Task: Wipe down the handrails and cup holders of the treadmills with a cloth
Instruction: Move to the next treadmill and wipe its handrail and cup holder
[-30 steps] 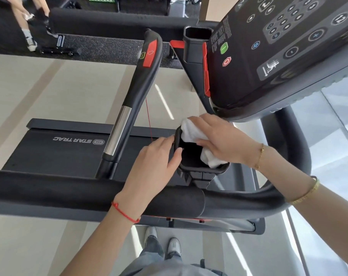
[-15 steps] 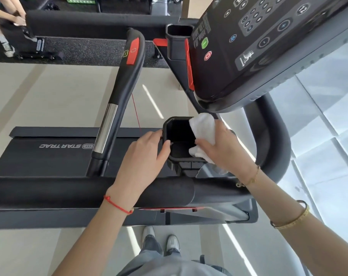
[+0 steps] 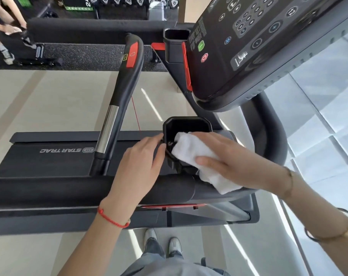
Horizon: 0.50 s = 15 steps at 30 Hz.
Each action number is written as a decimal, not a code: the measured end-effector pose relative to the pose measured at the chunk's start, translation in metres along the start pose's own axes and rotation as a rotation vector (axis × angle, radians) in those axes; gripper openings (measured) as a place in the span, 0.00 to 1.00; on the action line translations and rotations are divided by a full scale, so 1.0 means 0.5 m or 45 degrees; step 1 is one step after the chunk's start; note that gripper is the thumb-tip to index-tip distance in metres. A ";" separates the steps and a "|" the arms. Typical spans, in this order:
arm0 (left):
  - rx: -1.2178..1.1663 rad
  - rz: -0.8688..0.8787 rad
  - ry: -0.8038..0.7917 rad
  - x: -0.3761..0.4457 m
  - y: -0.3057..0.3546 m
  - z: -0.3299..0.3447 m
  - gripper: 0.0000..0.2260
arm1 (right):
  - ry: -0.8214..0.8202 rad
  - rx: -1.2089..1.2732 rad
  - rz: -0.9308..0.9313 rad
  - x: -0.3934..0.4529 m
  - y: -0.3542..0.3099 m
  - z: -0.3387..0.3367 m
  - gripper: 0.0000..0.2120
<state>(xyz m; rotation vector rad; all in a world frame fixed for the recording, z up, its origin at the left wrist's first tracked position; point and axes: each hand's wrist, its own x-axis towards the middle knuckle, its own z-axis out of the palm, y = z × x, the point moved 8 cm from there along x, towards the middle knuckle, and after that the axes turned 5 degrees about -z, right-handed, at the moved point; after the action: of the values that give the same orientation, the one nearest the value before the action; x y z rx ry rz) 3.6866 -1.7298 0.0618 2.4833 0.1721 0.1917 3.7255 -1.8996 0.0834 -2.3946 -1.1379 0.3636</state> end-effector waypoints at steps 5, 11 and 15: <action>-0.055 -0.027 0.008 -0.007 -0.013 0.008 0.17 | -0.050 -0.381 0.013 0.081 -0.029 0.065 0.20; -0.098 -0.025 0.020 -0.008 -0.015 0.007 0.17 | -0.007 -0.459 -0.185 0.021 -0.012 0.027 0.16; -0.083 -0.040 0.020 -0.011 -0.013 0.004 0.17 | -0.073 -0.492 -0.176 0.045 -0.013 0.035 0.19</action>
<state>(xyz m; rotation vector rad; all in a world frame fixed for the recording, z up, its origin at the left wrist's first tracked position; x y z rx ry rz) 3.6809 -1.7268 0.0556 2.4137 0.2079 0.2007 3.7279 -1.8734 0.0708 -2.6220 -1.5066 0.1784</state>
